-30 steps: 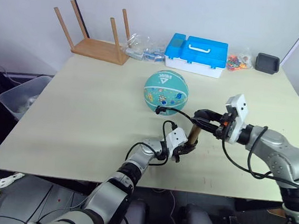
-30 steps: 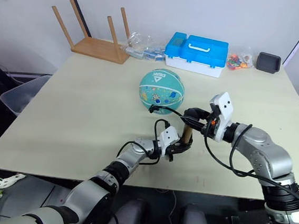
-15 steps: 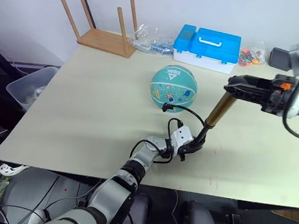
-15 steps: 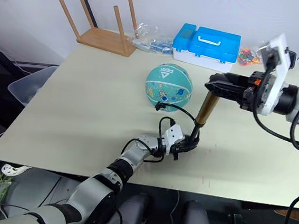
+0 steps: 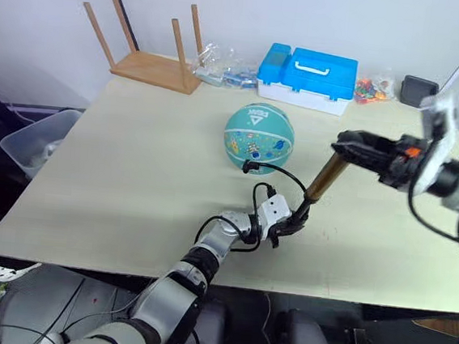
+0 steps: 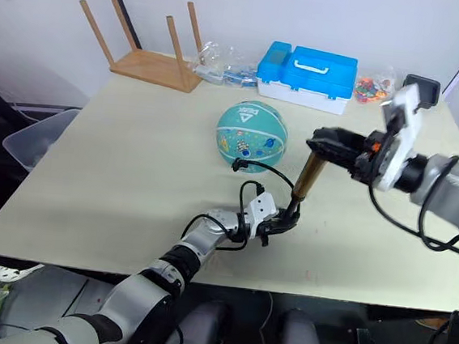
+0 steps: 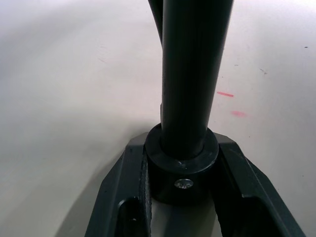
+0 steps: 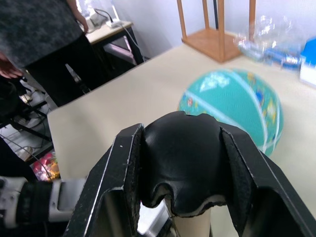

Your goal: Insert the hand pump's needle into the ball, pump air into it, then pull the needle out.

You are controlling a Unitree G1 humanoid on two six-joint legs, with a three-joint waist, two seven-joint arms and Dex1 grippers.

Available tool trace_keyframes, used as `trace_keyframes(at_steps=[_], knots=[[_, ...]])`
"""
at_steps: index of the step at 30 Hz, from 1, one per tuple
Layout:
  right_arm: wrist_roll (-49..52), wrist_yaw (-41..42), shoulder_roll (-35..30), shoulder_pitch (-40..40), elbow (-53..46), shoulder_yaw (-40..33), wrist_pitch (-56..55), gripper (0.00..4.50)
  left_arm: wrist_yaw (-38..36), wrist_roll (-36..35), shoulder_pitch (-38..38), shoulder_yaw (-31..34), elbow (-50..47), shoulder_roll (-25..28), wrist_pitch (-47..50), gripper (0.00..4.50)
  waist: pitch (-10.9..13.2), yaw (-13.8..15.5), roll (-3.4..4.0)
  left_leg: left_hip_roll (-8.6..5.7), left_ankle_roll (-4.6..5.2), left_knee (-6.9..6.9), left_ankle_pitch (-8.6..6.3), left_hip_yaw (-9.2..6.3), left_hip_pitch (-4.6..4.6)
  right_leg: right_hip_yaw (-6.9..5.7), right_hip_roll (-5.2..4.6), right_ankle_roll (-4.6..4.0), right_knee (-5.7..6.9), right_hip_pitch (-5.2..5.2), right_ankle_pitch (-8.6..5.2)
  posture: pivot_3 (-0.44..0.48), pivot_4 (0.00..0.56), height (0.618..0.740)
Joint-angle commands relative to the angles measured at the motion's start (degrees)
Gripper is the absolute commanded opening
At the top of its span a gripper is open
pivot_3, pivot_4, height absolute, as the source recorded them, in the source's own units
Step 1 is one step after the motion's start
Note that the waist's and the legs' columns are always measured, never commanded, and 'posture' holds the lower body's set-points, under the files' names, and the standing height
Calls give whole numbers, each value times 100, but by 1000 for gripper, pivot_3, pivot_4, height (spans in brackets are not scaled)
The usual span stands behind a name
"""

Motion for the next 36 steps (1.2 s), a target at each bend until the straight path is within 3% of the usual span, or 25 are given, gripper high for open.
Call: trace_keyframes(at_steps=[1, 5, 8, 12, 18, 22, 24, 28, 32, 36], knots=[[-1040, 123, 232, 592, 395, 988, -248, 1595, -26, 107, 347, -36, 480, 83, 306, 1090, -18, -22, -3, 1, 0, 0, 0, 0, 2, 0, 0, 1, 1, 1, 0, 0, 150, 740], [-2287, 292, 805, 1175, 1247, 1984, -1141, 1595, -35, 102, 366, -20, 411, 89, 340, 1090, -96, -33, -31, 11, 0, -5, 0, -2, 14, 2, 18, -2, 0, 5, -1, 0, 150, 740], [-2782, 353, 1099, 1373, 1576, 2300, -1519, 1595, -59, 94, 381, 0, 358, 144, 365, 1090, -106, -47, -43, 14, -1, -8, -1, 1, 43, 8, 21, -3, 0, 27, -2, 0, 150, 740], [-3001, 444, 1157, 1374, 1538, 2175, -1644, 1595, -88, 103, 394, -6, 344, 209, 372, 1090, -107, -79, -52, 27, -3, -23, -3, 4, 107, 14, 24, -11, -3, 70, -10, 0, 150, 740], [-2846, 524, 830, 1158, 1218, 1549, -1573, 1595, -95, 118, 331, -36, 398, 165, 383, 1090, -100, -55, -38, 46, -3, -25, -3, -1, 102, 5, 29, -14, -3, 72, -11, 0, 150, 740], [-2554, 515, 671, 1058, 806, 1185, -1343, 1595, -97, 117, 300, -42, 424, 140, 381, 1090, -82, -10, -38, 39, -3, -24, -3, -1, 91, 4, 21, -13, -6, 68, -11, 0, 150, 740], [-1984, 458, 561, 848, 408, 663, -1025, 1595, -101, 120, 292, -42, 436, 147, 376, 1090, -55, 7, -28, 36, -3, -24, -3, -1, 87, 4, 19, -13, -8, 67, -11, 0, 150, 740], [-759, 252, 240, 171, -40, -303, -273, 1595, -129, 127, 303, -50, 454, 172, 364, 1090, -10, 36, 4, 10, -3, -9, 0, -6, -8, 0, -7, -19, -3, -11, 4, 0, 150, 740], [231, 18, -349, -775, 55, -933, 398, 1595, -149, 136, 350, -87, 456, 168, 348, 1090, 64, 85, 37, -22, -2, -2, 0, -2, -28, 2, -22, -22, -4, -22, 13, 0, 150, 740], [874, -262, -781, -1578, 404, -1187, 811, 1595, -136, 142, 368, -129, 456, 114, 344, 1090, 105, 123, 24, -25, -1, -3, 0, -8, -33, -2, -22, -22, -6, -29, 13, 0, 150, 740]])
